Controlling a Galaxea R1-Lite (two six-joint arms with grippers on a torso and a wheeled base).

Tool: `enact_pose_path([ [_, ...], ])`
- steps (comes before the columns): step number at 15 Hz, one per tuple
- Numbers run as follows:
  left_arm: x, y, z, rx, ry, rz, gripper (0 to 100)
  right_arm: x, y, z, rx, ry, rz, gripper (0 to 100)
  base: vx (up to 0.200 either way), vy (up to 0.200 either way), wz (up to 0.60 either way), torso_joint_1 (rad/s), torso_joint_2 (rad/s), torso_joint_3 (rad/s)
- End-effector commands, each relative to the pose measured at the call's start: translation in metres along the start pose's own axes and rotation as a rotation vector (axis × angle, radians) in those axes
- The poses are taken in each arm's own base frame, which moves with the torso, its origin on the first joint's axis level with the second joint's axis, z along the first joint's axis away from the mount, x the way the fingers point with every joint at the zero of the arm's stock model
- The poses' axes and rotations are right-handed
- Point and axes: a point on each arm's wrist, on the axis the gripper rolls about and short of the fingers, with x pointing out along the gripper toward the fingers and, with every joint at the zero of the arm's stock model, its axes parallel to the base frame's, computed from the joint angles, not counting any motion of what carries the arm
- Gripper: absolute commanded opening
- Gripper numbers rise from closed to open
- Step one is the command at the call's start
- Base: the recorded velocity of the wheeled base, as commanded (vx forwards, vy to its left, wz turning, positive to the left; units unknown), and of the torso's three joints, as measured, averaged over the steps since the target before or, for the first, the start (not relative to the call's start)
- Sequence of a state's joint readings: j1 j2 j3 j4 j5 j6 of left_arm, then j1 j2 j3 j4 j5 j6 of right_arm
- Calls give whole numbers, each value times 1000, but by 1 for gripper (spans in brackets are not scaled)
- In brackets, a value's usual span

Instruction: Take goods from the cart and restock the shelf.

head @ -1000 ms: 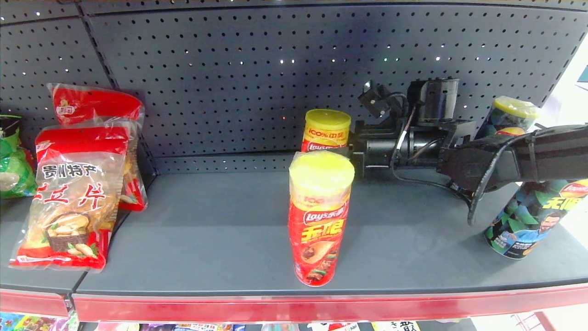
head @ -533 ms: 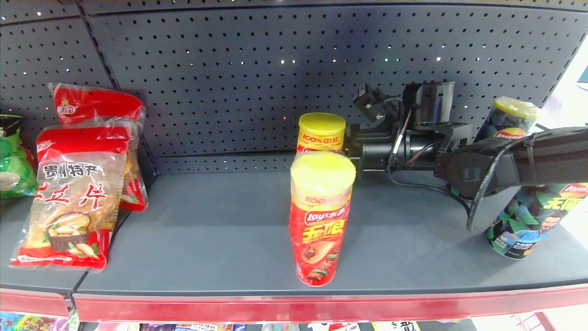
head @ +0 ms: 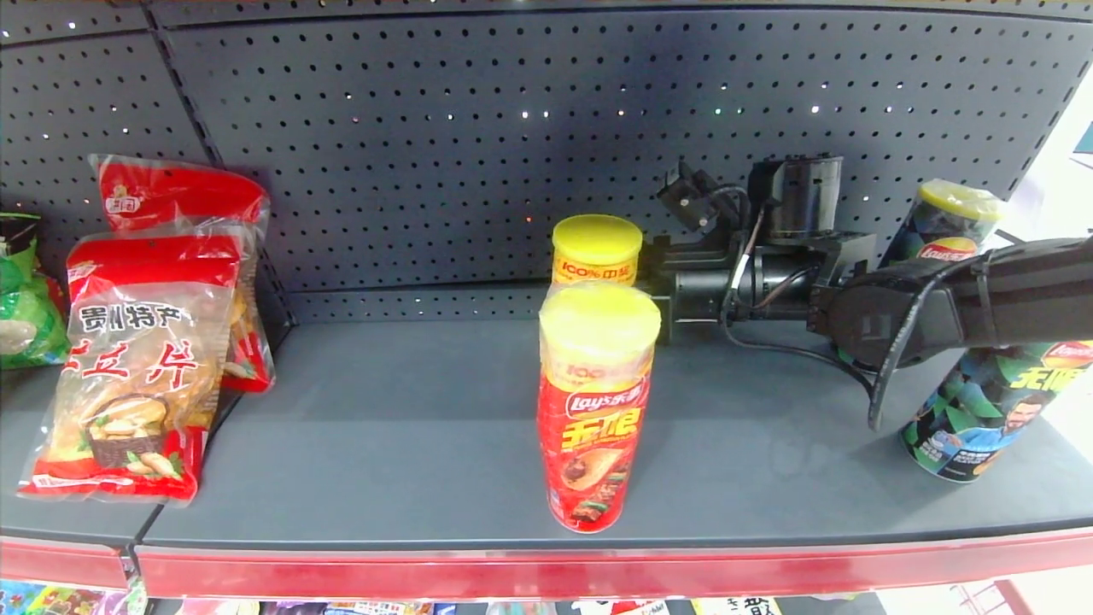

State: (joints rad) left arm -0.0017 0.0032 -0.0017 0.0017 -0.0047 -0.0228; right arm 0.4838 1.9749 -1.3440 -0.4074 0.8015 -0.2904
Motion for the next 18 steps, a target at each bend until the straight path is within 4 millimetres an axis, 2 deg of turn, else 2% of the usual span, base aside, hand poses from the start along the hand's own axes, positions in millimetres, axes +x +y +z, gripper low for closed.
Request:
enact_pose_path([
  [1, 0, 0, 0, 0, 1, 0, 100, -6, -3, -3, 8, 6, -14, 100, 0, 0, 0, 0, 0, 0],
  [6, 0, 0, 0, 0, 1, 0, 100, -48, -6, -17, 65, 52, -99, 100, 0, 0, 0, 0, 0, 0],
  [7, 0, 0, 0, 0, 1, 0, 100, -63, -5, -19, 76, 61, -129, 100, 0, 0, 0, 0, 0, 0],
  [10, 0, 0, 0, 0, 1, 0, 100, -86, 3, -24, 102, 79, -164, 100, 0, 0, 0, 0, 0, 0],
  [15, 0, 0, 0, 0, 1, 0, 100, -92, 8, -21, 97, 69, -153, 100, 0, 0, 0, 0, 0, 0],
  [18, 0, 0, 0, 0, 1, 0, 100, -84, 12, -20, 96, 70, -130, 100, 0, 0, 0, 0, 0, 0],
])
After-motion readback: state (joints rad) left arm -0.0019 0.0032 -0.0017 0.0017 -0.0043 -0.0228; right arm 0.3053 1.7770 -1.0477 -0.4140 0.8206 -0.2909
